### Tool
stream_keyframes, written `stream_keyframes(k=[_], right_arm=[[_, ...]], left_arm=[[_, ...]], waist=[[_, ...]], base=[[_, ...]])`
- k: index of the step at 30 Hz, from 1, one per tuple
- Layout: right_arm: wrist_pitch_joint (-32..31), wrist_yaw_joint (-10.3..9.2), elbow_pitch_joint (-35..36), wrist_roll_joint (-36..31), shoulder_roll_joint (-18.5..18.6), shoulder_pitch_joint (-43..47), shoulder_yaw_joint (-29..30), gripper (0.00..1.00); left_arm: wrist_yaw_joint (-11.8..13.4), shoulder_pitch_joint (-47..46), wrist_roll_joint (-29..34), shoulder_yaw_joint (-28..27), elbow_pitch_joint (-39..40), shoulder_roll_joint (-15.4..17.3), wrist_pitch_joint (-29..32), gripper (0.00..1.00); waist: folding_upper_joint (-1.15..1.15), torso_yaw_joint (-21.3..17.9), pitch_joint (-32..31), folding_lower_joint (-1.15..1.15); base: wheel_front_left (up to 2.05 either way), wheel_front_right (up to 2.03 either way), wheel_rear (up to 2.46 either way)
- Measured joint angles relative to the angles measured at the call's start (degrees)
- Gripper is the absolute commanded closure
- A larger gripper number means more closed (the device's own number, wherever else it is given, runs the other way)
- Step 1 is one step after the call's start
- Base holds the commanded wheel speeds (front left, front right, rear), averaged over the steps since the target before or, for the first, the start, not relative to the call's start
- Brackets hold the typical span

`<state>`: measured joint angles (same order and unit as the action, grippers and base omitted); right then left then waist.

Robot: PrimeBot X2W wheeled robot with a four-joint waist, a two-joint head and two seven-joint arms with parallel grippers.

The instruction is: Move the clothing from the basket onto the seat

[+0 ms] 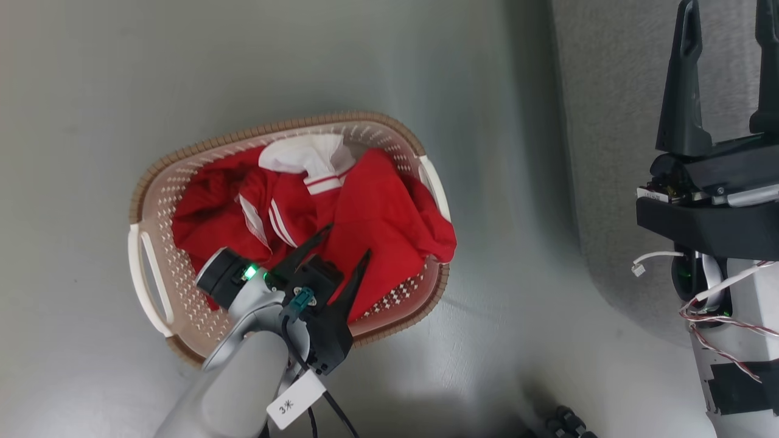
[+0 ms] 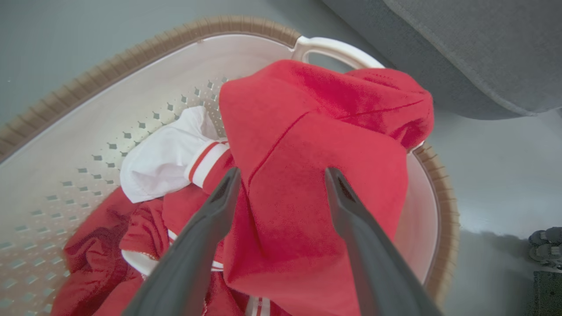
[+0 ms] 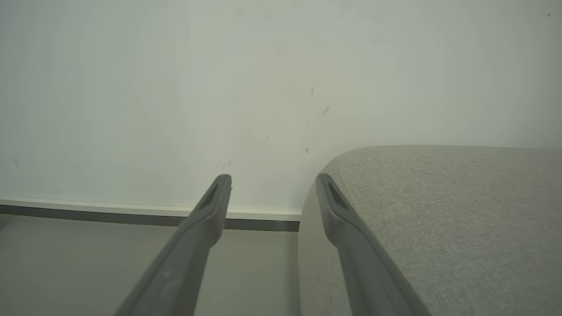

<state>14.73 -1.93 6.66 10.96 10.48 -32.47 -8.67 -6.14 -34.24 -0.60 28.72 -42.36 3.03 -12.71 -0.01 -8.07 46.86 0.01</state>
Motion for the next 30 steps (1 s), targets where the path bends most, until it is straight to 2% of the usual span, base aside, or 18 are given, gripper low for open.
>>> stream_keyframes(k=[12,17,18,19,20,21,22,23,30], right_arm=[[0.00,0.77,-0.52,-0.41,-0.37,-1.33,0.25,0.00],[0.00,0.92,-1.01,-0.60,-0.78,-1.79,0.22,0.00],[0.00,0.93,-1.04,-0.63,-0.79,-1.84,0.22,0.00],[0.01,0.94,-1.16,-0.73,-0.81,-1.91,0.22,0.00],[0.00,1.01,-1.33,-0.80,-0.83,-1.94,0.22,0.00],[0.01,1.02,-1.42,-0.87,-0.88,-1.94,0.23,0.00],[0.00,1.14,-1.49,-0.92,-0.90,-1.94,0.24,0.00],[0.01,1.30,-1.54,-0.92,-0.91,-1.95,0.25,0.00],[0.00,1.52,-3.26,-1.02,-1.20,-2.05,0.32,0.00]], left_arm=[[-0.44,-4.54,-0.21,2.33,-5.03,-0.15,0.00,0.00],[-0.44,-5.82,-2.15,3.74,-6.32,-0.29,0.09,0.00],[-0.45,-6.02,-2.50,3.94,-6.62,-0.29,0.27,0.19],[-0.44,-6.25,-2.79,4.20,-6.99,-0.29,0.44,0.19],[-0.44,-6.44,-3.00,4.47,-7.25,-0.29,0.46,0.51],[-0.44,-6.57,-3.27,4.74,-7.45,-0.29,0.52,0.65],[-0.44,-6.69,-3.36,5.02,-7.64,-0.30,0.53,0.90],[-0.44,-6.84,-3.37,5.28,-7.78,-0.29,0.59,1.00],[-0.44,-7.88,-6.19,6.92,-7.91,-0.30,0.16,1.00]], waist=[[0.00,-0.10,5.28,-0.01],[0.00,-0.25,6.50,-0.01],[0.00,-0.30,6.67,0.00],[0.00,-0.36,6.81,0.00],[0.00,-0.43,6.89,0.00],[0.00,-0.50,6.95,0.00],[0.00,-0.54,6.99,-0.01],[0.00,-0.56,7.03,0.00],[0.01,-0.33,6.55,-0.01]], base=[[0.00,0.00,0.00],[0.00,0.00,0.00],[0.00,0.00,0.00],[0.00,0.00,0.00],[0.00,0.00,0.00],[0.00,0.00,0.00],[0.00,0.00,0.00],[0.00,0.00,0.00],[0.00,0.00,0.00]])
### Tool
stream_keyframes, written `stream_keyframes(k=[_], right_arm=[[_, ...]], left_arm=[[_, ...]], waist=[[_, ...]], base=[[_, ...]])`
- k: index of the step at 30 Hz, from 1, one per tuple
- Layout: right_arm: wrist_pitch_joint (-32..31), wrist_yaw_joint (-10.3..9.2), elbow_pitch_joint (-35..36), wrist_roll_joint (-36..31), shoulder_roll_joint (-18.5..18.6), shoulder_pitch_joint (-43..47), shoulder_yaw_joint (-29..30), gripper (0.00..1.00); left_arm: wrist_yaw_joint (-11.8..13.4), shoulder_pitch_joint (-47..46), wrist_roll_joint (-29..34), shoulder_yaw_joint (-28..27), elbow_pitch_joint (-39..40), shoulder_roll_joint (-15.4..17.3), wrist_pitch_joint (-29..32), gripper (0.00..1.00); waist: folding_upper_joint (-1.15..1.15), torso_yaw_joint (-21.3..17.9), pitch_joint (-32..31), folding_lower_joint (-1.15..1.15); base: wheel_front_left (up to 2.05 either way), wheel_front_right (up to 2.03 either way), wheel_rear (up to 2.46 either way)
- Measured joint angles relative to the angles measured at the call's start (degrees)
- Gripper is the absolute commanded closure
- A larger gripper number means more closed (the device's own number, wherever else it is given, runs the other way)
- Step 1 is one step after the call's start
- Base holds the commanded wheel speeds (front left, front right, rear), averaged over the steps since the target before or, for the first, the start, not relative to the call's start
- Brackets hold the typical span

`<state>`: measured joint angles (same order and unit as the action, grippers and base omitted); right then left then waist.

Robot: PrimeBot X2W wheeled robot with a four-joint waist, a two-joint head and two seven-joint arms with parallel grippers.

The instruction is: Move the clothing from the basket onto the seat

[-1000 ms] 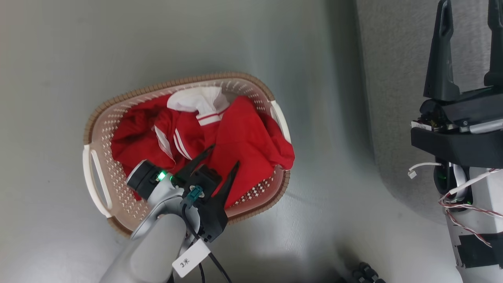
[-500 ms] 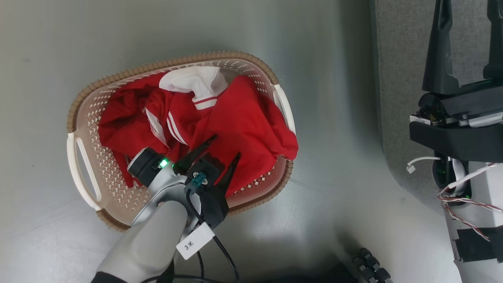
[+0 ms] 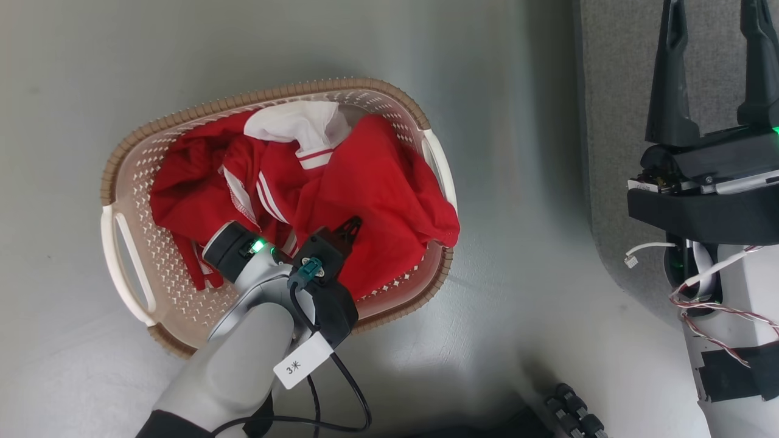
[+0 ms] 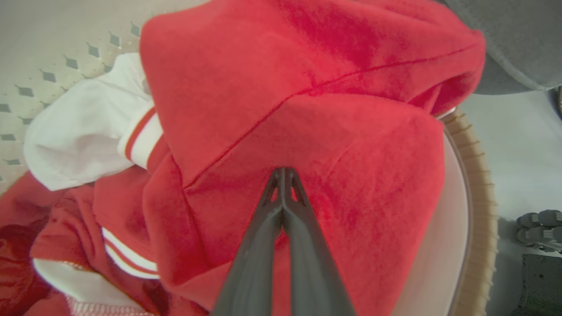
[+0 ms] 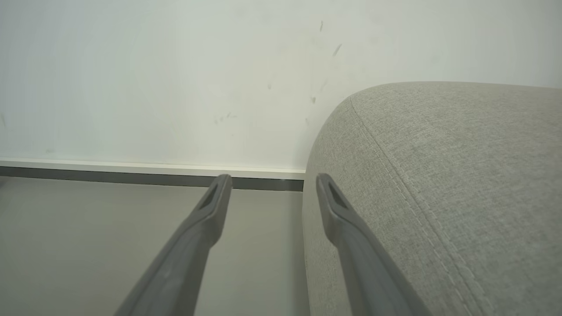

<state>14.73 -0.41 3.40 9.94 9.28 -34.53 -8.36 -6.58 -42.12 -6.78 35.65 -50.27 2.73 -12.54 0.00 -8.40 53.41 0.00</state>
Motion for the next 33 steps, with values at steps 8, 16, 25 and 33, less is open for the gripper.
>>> stream_keyframes(k=[8,16,25,33], right_arm=[[0.01,0.43,-2.12,-0.24,-0.65,-0.09,0.44,0.00],[0.00,0.83,-4.34,-0.25,-0.63,0.87,1.26,0.00],[0.00,1.51,-7.65,-0.33,-0.63,3.71,1.66,0.00],[0.00,2.04,-9.98,-0.33,-0.65,6.44,2.08,0.00]], left_arm=[[0.02,0.02,-4.15,0.43,1.30,-0.01,-1.27,1.00],[0.29,0.59,-6.43,1.24,2.07,-0.04,-1.76,1.00],[2.14,4.05,-11.02,-0.31,3.65,-0.08,-1.77,0.58],[3.96,5.78,-14.28,-7.19,6.32,-0.27,-1.77,0.00]], waist=[[0.00,0.70,-2.27,0.00],[0.00,1.88,-5.85,0.00],[0.00,3.37,-11.24,0.00],[0.00,5.13,-16.84,-0.01]], base=[[0.00,0.00,0.00],[0.00,0.00,0.00],[0.00,0.00,0.00],[0.00,0.00,0.00]])
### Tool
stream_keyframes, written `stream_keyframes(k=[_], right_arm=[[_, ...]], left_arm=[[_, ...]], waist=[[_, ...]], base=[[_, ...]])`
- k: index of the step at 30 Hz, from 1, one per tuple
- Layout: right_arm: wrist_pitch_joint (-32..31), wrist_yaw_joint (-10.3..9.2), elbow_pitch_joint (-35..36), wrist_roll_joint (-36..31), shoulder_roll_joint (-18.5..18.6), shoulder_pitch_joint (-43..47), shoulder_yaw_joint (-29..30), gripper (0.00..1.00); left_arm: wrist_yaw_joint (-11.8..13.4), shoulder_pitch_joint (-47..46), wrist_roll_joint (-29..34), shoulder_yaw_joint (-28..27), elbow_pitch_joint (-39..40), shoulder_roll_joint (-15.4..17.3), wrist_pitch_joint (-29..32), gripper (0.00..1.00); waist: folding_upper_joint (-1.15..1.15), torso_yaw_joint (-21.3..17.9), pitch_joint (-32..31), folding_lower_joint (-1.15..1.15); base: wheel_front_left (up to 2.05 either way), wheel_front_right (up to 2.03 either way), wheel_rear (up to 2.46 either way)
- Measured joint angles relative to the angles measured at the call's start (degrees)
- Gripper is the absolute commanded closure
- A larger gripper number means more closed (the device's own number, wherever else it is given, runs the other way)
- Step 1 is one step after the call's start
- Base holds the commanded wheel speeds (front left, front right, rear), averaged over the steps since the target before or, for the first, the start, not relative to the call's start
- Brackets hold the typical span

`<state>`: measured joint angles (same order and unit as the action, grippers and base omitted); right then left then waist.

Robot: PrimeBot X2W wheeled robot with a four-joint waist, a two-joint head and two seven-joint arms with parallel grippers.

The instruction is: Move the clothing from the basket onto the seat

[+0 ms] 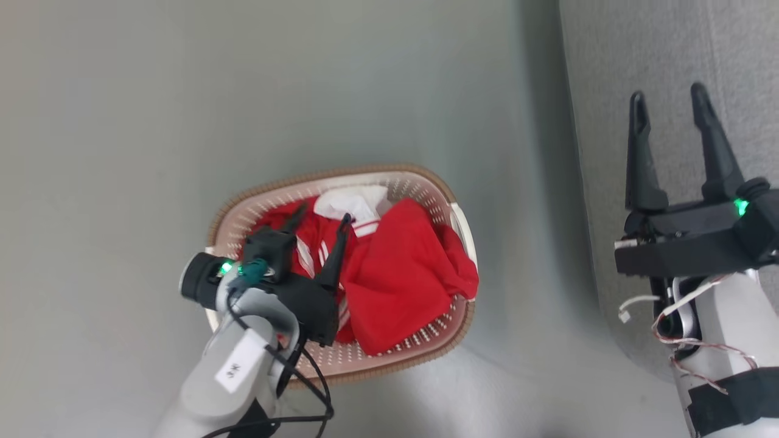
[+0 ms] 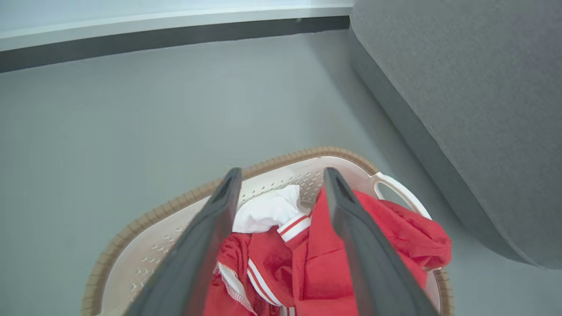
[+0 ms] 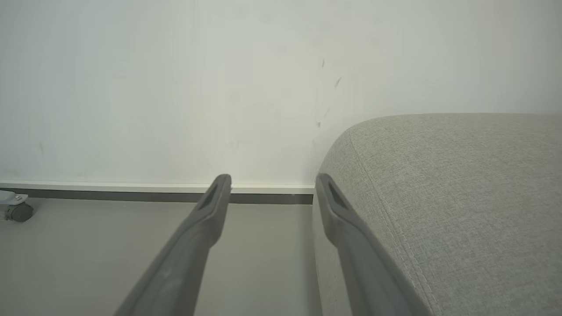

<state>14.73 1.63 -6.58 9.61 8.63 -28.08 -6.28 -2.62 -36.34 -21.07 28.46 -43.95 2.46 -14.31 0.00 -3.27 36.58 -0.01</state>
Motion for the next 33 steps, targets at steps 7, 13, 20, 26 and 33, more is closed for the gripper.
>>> stream_keyframes(k=[7,13,20,26,33], right_arm=[[0.00,0.40,-1.44,-0.21,-0.04,2.97,0.00,0.00],[0.00,0.49,-2.70,-0.53,-0.69,5.57,-0.16,0.00],[-0.01,0.66,-3.92,-0.55,-1.45,8.93,-0.44,0.00],[-0.01,0.65,-5.17,-0.55,-2.08,12.54,-0.55,0.00],[-0.02,0.65,-6.53,-0.54,-2.92,17.23,-1.05,0.00]], left_arm=[[1.35,2.01,-0.67,-4.70,3.36,2.22,-0.01,0.00],[2.40,5.26,-0.82,-7.43,6.68,3.66,-0.01,0.00],[3.66,9.80,-0.80,-9.59,10.13,4.85,-0.01,0.00],[4.66,14.51,-0.56,-11.56,13.40,5.55,-0.01,0.00],[5.22,21.17,-0.19,-13.52,17.28,6.67,-0.01,0.00]], waist=[[0.00,1.81,-5.12,0.00],[0.00,3.23,-9.62,-0.01],[0.00,4.33,-14.19,-0.01],[0.00,5.24,-18.77,-0.01],[0.00,6.25,-24.86,-0.01]], base=[[0.00,0.00,0.00],[0.00,0.00,0.00],[0.00,0.00,0.00],[0.00,0.00,0.00],[0.00,0.00,0.00]])
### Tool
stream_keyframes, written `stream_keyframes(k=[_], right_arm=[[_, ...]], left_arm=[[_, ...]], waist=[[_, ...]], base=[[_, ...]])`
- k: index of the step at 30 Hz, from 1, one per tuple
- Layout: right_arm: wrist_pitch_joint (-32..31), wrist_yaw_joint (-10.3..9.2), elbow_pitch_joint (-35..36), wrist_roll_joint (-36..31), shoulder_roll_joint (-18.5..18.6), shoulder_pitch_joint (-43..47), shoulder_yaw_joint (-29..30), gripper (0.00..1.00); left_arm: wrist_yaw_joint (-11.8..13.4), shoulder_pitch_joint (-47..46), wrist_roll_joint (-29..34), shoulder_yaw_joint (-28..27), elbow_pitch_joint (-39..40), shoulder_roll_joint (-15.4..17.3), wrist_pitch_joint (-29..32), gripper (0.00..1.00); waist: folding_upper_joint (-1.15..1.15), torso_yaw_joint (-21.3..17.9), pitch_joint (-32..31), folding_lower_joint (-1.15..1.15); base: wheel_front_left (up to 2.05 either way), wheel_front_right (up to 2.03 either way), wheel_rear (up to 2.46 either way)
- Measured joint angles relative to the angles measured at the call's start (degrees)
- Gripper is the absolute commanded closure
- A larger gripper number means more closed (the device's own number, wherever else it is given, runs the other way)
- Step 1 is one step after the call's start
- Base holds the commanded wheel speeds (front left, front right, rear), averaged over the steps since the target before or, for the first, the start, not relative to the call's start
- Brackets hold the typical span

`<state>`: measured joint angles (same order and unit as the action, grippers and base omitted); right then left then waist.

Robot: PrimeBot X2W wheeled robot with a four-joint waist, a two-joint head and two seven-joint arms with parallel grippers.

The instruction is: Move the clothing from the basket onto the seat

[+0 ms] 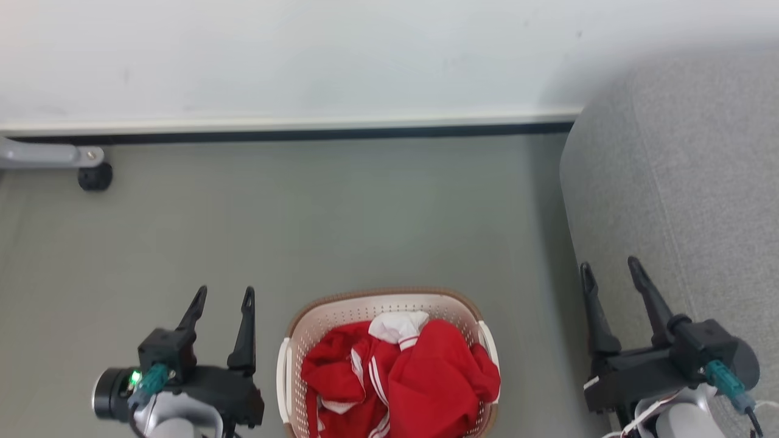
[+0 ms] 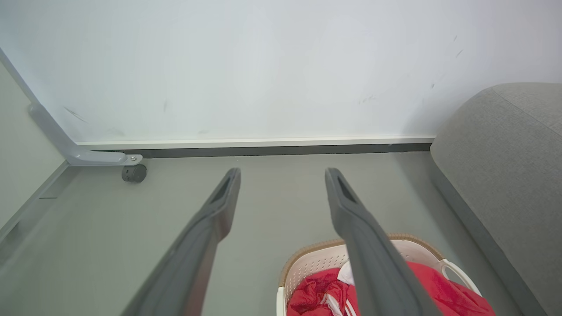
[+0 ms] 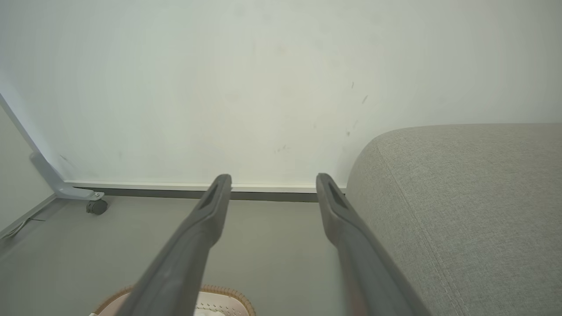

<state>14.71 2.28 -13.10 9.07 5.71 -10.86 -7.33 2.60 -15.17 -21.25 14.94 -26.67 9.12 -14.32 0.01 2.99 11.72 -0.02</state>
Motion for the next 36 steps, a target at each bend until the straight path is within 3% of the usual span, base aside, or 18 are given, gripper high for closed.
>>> stream_keyframes(k=[20,36], right_arm=[[0.00,-0.34,1.38,0.66,-1.20,12.76,-0.88,0.00],[0.00,-0.76,4.17,0.67,-1.43,14.05,-1.20,0.00]], left_arm=[[1.44,16.48,0.75,-4.17,10.73,1.58,0.00,0.00],[1.44,19.42,1.36,-4.94,16.73,1.78,0.00,0.00]], waist=[[0.00,0.40,-14.15,0.00],[-0.01,-0.23,-15.27,0.02]], base=[[0.00,0.00,0.00],[0.00,0.00,0.00]])
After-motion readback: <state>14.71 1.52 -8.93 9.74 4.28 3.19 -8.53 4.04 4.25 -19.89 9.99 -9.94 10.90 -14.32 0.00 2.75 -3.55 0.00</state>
